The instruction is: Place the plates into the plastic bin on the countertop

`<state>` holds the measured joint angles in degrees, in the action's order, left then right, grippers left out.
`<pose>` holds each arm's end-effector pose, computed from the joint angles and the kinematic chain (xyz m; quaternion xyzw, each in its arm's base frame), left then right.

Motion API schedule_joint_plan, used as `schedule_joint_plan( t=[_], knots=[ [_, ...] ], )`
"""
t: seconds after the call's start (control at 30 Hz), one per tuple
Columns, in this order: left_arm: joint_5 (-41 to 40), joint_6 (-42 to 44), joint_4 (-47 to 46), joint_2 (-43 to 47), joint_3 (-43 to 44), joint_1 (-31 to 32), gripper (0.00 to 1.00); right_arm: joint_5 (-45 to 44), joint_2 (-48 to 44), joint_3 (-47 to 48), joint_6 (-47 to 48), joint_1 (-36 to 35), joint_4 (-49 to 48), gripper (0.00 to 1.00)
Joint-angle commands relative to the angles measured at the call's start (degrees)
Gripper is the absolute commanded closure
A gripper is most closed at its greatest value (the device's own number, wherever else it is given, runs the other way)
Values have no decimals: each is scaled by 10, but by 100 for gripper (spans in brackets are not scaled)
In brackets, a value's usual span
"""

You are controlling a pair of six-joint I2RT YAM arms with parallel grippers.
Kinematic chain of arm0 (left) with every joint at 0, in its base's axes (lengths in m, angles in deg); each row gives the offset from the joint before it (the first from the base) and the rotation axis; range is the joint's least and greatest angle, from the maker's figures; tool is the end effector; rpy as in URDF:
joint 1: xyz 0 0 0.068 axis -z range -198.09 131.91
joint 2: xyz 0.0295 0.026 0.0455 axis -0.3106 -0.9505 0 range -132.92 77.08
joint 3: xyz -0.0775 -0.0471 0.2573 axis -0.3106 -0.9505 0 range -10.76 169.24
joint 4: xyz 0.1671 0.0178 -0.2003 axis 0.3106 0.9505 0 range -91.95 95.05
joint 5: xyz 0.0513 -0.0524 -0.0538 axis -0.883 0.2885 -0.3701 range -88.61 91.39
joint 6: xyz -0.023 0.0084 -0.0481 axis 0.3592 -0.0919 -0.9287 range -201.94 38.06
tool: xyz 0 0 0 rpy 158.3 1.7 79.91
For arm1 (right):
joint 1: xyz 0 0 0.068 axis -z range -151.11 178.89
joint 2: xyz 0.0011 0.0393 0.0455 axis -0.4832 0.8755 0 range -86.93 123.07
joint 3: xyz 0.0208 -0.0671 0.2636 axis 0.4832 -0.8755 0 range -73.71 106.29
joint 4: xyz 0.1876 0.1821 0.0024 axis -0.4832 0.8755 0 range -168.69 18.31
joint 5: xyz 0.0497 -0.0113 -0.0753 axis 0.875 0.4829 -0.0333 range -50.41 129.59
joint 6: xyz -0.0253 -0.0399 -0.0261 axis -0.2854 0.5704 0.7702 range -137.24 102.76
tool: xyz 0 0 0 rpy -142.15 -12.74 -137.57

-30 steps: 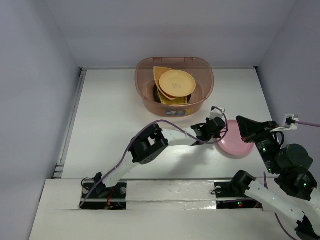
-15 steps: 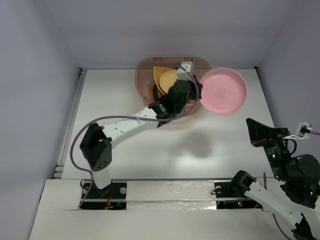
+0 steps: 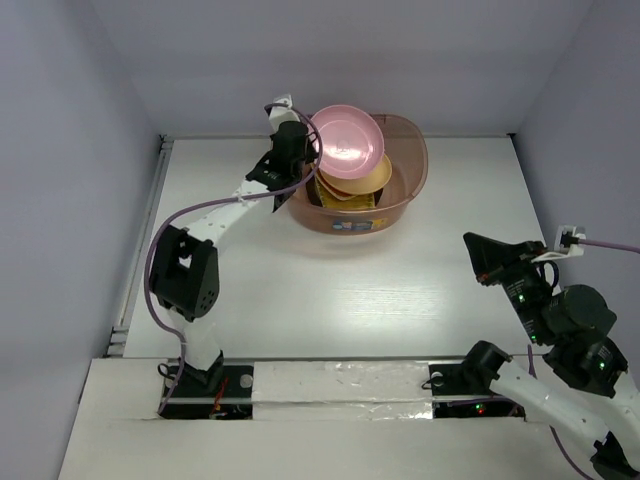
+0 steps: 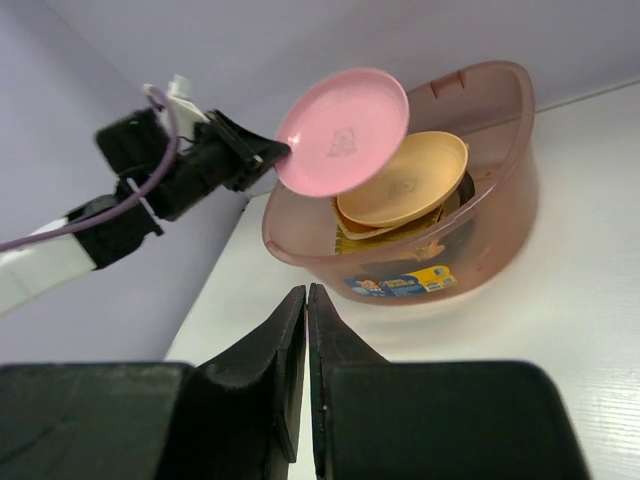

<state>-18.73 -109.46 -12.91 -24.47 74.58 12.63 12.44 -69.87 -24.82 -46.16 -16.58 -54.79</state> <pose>0.3775 -0.2102 0.3514 -0.0974 0.7304 -0.2103 0.6425 0.0458 0.0233 0.3857 0.0834 0.6570 0.3206 0.6772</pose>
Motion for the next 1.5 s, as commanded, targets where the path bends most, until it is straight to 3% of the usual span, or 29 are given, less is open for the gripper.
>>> schedule_joint_plan(
  t=[0.0, 0.2, 0.33, 0.5, 0.53, 0.63, 0.77, 0.97, 1.03, 1.1, 1.13, 1.2, 1.27, 1.37, 1.47],
  knots=[
    [7, 6, 10, -18, 43, -7, 100, 14, 7, 2, 5, -3, -37, 90],
    [18, 17, 39, -65, 83, -18, 89, 25, 24, 0, 2, -3, -44, 90],
    [9, 19, 45, -76, 84, -18, 72, 26, 26, 1, 2, -3, -45, 90],
    [-11, 20, 36, -50, 59, -18, 58, 25, 25, 5, 2, -3, -44, 89],
    [-11, 20, 24, -22, 48, -18, 50, 24, 25, 6, 3, -3, -45, 89],
    [-1, 18, -9, 41, 5, -18, 42, 25, 30, 6, 5, -3, -47, 89],
    [28, 4, -58, 139, -87, -12, 36, 27, 37, 6, 7, -3, -59, 100],
    [53, -26, -84, 326, -249, 10, 27, 8, 30, 20, 21, -3, -54, 100],
    [72, -34, -79, 402, -285, 15, 22, -8, 17, 30, 26, -3, -47, 93],
    [79, -38, -48, 446, -319, 15, 21, -25, 3, 31, 26, -3, -40, 75],
    [83, -39, -17, 489, -326, 15, 21, -43, -13, 31, 23, -3, -40, 59],
    [80, -37, 10, 529, -346, 15, 20, -61, -28, 29, 20, -3, -37, 41],
    [81, -34, 39, 584, -364, 15, 19, -85, -45, 26, 17, -3, -35, 15],
    [77, -23, 66, 636, -377, 15, 20, -104, -48, 20, 17, -3, -36, 0],
    [73, -10, 102, 643, -366, 15, 18, -110, -38, 23, 11, -3, -32, 0]
  ],
)
